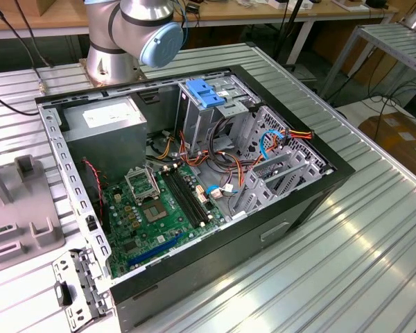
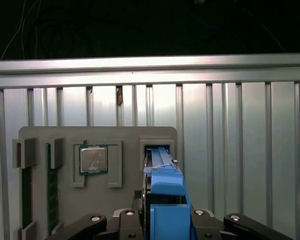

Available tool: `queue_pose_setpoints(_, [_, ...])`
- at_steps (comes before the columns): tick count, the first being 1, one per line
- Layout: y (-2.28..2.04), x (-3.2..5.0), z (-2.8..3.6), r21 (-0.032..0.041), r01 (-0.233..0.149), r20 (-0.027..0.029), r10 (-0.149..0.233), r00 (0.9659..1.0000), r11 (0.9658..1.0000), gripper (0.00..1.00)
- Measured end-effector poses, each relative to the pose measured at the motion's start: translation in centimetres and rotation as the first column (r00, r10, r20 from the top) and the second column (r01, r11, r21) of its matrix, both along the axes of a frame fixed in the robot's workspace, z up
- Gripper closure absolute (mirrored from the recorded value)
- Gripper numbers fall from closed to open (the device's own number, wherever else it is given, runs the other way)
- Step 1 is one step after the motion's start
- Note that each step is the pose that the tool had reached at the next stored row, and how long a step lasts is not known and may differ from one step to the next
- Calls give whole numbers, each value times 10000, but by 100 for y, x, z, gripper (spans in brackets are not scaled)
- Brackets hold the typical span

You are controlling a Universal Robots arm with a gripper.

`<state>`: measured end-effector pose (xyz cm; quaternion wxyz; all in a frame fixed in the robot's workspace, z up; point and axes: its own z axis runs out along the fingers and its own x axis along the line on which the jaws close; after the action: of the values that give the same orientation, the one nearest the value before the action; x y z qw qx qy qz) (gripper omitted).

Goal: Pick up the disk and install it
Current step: 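Pick up the disk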

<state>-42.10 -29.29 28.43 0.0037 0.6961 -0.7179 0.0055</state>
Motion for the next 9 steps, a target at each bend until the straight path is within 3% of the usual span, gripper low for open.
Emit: queue_pose_setpoints(9, [0,0,40,10,0,-1,0,10000,10000,64])
